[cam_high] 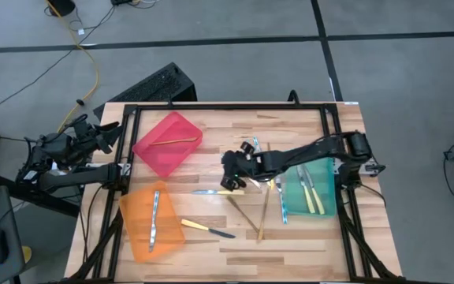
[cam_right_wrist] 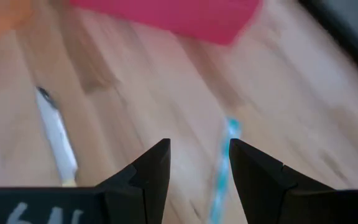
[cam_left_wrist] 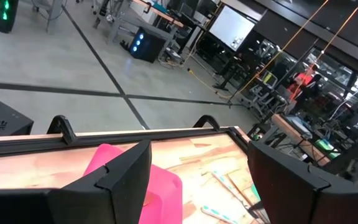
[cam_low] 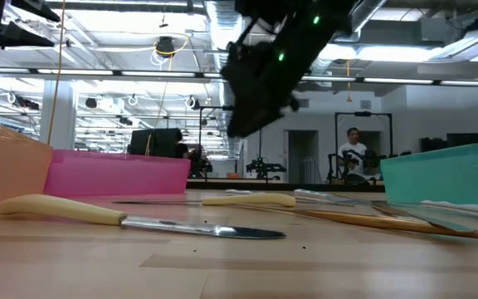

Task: Sort silverware by color (type)
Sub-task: Put the top left blue knife into the orange bin

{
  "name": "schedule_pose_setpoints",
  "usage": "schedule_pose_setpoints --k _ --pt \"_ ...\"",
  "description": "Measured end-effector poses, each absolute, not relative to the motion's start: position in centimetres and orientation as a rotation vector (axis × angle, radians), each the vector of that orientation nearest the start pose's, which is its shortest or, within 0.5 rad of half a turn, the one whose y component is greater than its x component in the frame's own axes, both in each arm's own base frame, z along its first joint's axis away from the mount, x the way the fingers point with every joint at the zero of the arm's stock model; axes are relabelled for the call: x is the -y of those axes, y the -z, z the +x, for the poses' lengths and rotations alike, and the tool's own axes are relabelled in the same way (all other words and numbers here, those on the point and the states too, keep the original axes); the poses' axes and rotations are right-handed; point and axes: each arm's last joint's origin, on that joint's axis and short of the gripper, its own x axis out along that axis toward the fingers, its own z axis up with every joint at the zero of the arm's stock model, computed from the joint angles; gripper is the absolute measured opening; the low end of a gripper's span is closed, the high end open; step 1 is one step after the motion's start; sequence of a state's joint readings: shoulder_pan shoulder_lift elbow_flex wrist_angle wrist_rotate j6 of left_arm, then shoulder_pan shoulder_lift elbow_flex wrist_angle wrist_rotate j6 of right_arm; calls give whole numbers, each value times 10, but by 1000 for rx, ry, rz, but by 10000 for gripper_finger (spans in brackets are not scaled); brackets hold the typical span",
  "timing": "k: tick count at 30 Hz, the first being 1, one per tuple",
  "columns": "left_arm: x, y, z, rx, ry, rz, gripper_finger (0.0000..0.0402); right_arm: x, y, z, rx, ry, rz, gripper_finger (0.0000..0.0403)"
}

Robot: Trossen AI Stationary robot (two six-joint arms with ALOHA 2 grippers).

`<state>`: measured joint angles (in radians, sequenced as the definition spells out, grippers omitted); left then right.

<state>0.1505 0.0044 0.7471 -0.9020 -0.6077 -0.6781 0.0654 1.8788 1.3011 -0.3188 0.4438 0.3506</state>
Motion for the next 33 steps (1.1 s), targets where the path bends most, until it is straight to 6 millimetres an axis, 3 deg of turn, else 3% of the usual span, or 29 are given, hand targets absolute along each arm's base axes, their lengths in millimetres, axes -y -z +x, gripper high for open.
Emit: schedule_pose_setpoints --k 6,11,16,26,33 --pt "-14 -299 -16 95 -784 -604 247 2 -161 406 -881 491 79 187" --pt "-14 -298 -17 77 -789 -599 247 20 -154 405 -891 512 91 187" --pt "-14 -297 -17 75 -788 -599 247 39 -148 406 -838 412 147 187" --pt "-14 -297 -17 80 -798 -597 247 50 -112 380 -790 424 216 183" --pt "-15 -298 -17 93 -814 -608 247 46 -93 361 -742 491 234 134"
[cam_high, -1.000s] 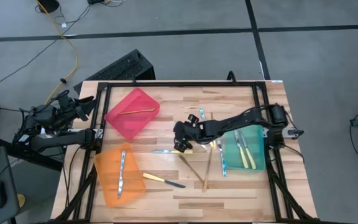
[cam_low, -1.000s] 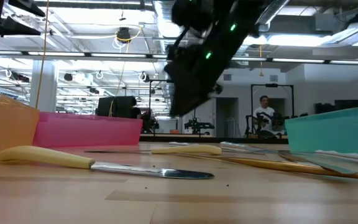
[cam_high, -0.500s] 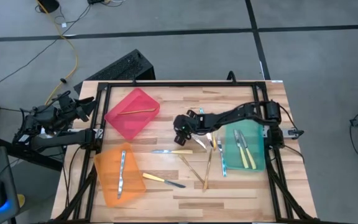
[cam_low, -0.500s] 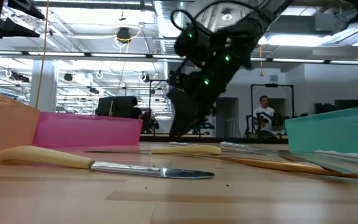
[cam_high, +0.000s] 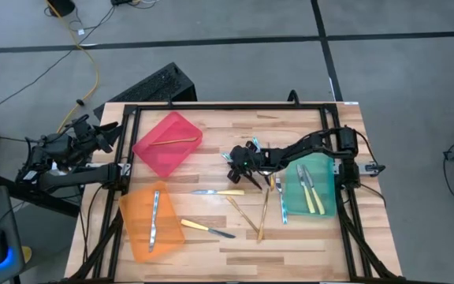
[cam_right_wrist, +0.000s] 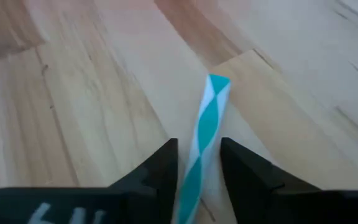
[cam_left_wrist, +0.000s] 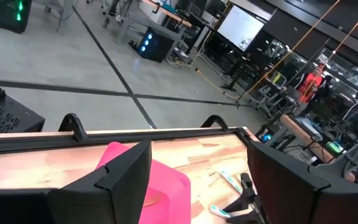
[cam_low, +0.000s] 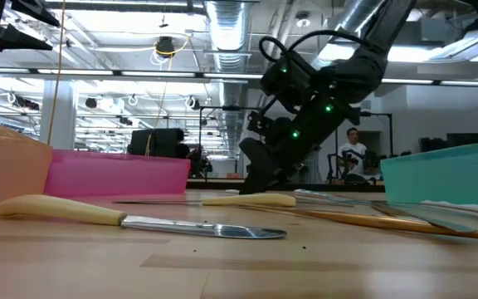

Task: Sort silverware by color (type)
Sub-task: Put the top left blue knife into the orange bin

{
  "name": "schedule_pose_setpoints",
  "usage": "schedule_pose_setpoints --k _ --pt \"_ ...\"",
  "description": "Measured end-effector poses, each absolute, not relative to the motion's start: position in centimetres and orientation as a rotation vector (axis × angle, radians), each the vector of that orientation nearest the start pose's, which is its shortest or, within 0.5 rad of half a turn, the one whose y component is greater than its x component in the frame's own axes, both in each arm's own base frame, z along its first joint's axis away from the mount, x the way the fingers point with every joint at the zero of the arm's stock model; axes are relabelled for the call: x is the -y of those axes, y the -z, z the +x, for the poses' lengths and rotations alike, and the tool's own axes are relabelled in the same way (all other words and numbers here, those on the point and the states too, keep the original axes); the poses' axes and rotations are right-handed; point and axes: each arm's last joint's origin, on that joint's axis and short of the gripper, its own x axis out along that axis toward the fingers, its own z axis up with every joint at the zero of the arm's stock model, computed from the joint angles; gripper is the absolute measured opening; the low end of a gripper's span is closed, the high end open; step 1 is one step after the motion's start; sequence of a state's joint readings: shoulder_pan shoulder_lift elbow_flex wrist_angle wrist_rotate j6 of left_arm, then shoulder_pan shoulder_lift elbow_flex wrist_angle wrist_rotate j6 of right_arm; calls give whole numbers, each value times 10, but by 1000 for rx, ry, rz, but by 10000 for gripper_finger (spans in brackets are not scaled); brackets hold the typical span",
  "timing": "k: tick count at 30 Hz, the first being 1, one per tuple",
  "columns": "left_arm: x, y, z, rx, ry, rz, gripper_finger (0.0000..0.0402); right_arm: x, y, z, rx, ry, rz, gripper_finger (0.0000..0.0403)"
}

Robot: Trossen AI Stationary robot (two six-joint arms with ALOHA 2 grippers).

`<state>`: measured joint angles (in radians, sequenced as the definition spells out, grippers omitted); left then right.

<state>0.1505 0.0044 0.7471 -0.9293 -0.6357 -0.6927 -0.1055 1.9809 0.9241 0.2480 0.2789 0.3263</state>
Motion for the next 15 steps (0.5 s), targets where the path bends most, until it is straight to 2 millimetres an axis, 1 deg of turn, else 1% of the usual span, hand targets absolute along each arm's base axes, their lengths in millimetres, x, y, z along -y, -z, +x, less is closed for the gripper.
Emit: schedule_pose_setpoints --k 4,8,15 --pt "-15 -298 -17 93 -814 -610 247 45 -86 353 -751 522 260 83" --pt "-15 -298 -17 96 -819 -610 247 40 -85 352 -744 542 250 41" --pt "-15 -298 -17 96 -819 -611 247 33 -86 354 -682 592 256 37"
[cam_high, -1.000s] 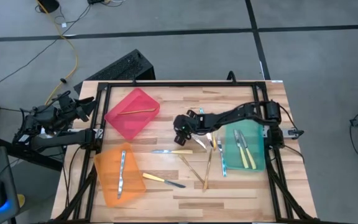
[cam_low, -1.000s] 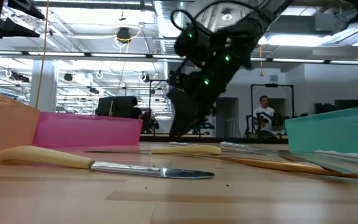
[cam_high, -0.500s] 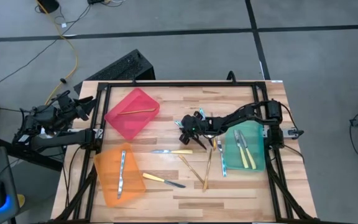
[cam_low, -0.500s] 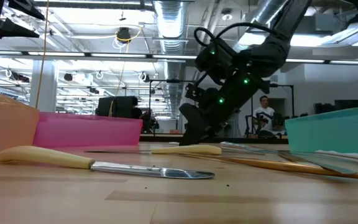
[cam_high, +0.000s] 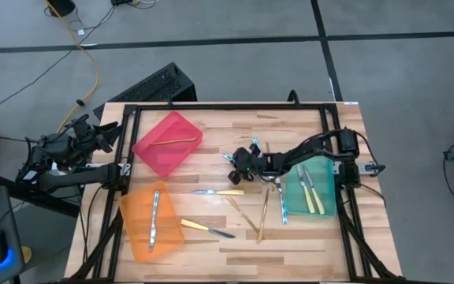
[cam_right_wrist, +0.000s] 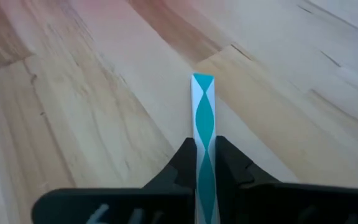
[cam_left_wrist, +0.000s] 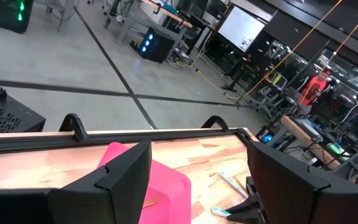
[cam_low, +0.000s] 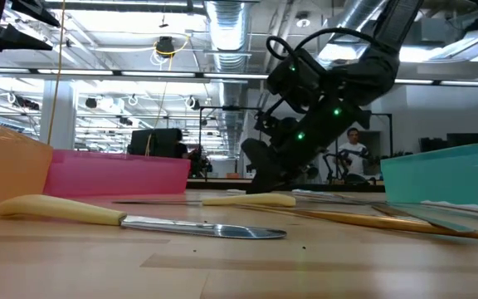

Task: Sort silverware by color (type)
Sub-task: Put the top left blue knife into the orange bin

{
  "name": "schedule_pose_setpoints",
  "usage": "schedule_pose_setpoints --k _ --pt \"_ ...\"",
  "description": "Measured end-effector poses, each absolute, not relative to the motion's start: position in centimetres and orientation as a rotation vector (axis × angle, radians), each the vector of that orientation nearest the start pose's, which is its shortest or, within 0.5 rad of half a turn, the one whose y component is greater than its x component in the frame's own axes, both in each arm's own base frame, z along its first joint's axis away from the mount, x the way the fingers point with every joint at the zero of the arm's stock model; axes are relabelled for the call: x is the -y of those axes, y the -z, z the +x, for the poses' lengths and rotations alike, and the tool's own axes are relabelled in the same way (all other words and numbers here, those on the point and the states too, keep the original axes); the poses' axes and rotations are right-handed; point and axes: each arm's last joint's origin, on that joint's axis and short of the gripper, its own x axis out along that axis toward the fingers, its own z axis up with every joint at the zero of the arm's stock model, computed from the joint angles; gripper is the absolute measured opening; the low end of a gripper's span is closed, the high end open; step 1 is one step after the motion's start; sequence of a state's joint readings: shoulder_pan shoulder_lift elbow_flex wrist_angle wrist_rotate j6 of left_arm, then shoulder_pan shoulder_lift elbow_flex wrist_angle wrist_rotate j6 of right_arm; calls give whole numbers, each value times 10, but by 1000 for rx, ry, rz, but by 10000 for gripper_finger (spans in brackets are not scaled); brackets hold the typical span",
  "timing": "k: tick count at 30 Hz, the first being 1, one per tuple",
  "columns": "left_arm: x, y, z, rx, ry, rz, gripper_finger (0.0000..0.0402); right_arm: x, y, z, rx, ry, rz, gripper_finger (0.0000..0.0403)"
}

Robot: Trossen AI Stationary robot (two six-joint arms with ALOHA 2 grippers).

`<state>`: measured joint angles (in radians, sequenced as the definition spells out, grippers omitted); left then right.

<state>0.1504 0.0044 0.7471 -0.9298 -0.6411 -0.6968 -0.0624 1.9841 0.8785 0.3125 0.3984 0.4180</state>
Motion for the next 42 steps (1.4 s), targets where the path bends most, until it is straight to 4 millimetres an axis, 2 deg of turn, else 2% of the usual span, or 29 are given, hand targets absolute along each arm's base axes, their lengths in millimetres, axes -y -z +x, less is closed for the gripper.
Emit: schedule_pose_setpoints --k 15,24,27,33,42 --pt "-15 -297 -17 98 -822 -617 247 40 -100 367 -467 516 352 37" --pt "-15 -298 -18 110 -835 -628 247 54 -123 378 -217 429 383 37" --pt "-15 -298 -18 115 -846 -627 247 58 -131 383 -192 402 381 37" --pt "-16 -298 -18 117 -846 -630 247 56 -162 406 -108 270 331 37" --pt "-16 -298 -18 124 -857 -635 247 38 -220 441 -1 112 210 37"
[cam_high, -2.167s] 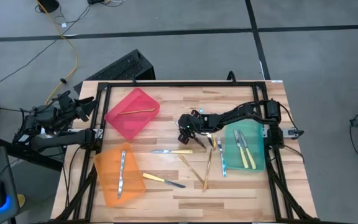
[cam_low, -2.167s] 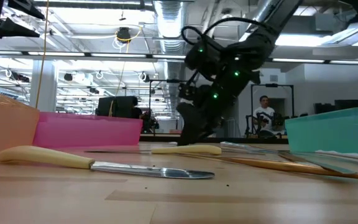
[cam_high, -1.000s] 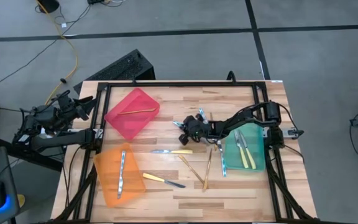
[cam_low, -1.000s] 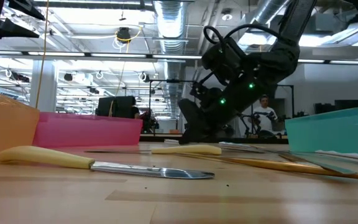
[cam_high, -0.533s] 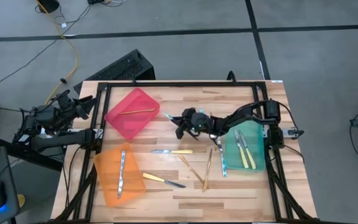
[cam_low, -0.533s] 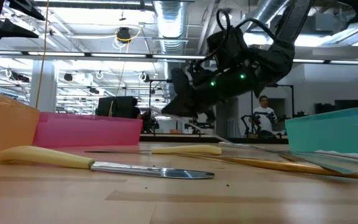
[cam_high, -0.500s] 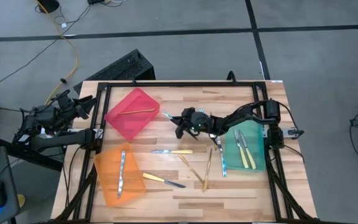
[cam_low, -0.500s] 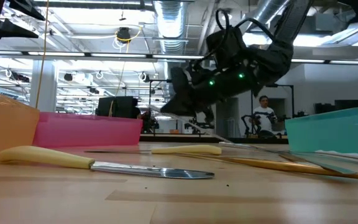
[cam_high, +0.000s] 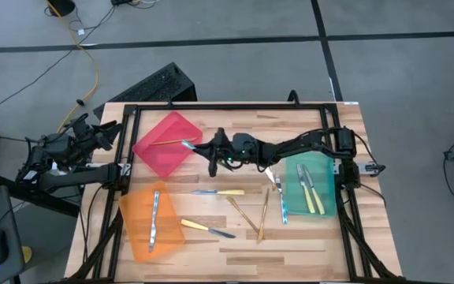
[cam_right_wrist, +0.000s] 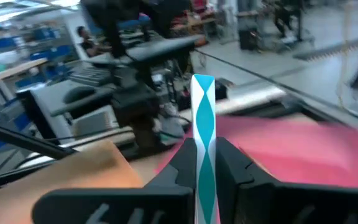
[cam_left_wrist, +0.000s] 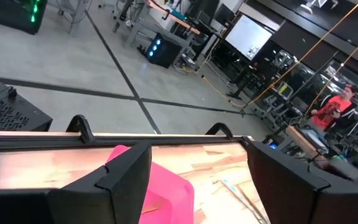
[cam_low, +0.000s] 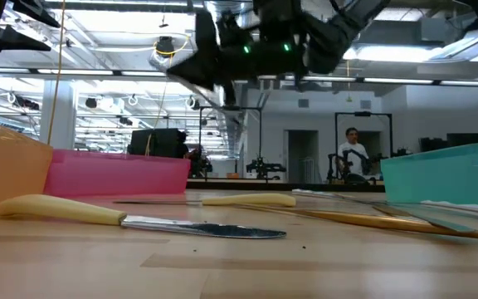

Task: Sort silverware by color (type)
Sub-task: Put the top left blue knife into the orange bin

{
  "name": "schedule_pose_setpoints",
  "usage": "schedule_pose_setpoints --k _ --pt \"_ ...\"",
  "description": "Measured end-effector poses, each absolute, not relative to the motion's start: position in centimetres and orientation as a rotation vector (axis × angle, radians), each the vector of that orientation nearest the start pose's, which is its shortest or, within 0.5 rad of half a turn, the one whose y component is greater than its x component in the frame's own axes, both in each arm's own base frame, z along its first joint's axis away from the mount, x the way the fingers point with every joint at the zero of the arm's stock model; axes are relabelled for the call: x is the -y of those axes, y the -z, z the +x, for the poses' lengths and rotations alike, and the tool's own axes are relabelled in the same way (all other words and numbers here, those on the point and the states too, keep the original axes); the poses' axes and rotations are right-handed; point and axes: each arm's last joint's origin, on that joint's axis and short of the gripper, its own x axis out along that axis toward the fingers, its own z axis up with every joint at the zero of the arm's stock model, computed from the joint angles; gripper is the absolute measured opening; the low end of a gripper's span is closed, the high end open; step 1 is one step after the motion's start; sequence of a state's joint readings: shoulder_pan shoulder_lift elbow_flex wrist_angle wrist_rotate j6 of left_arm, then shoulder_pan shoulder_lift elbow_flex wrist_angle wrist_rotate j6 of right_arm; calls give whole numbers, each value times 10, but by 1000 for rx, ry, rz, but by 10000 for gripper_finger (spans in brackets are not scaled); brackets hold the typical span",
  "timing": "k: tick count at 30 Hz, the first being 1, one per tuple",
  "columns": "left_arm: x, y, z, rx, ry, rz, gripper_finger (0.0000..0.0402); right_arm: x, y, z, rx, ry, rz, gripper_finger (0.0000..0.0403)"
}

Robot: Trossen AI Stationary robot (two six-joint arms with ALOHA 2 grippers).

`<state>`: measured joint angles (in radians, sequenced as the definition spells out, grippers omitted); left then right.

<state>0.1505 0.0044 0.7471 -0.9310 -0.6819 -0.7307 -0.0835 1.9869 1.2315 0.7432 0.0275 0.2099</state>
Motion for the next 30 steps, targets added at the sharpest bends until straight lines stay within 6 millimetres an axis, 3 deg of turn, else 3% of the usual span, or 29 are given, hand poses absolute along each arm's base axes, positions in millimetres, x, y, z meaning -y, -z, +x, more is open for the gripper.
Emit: schedule_pose_setpoints --k 12,26,30 --pt "-16 -298 -18 135 -862 -654 247 0 -275 461 108 -170 -71 40" --pt "-16 -297 -18 141 -864 -668 247 -10 -303 468 123 -508 -377 39" --pt "-16 -297 -18 137 -865 -667 247 -14 -300 484 141 -633 -405 40"
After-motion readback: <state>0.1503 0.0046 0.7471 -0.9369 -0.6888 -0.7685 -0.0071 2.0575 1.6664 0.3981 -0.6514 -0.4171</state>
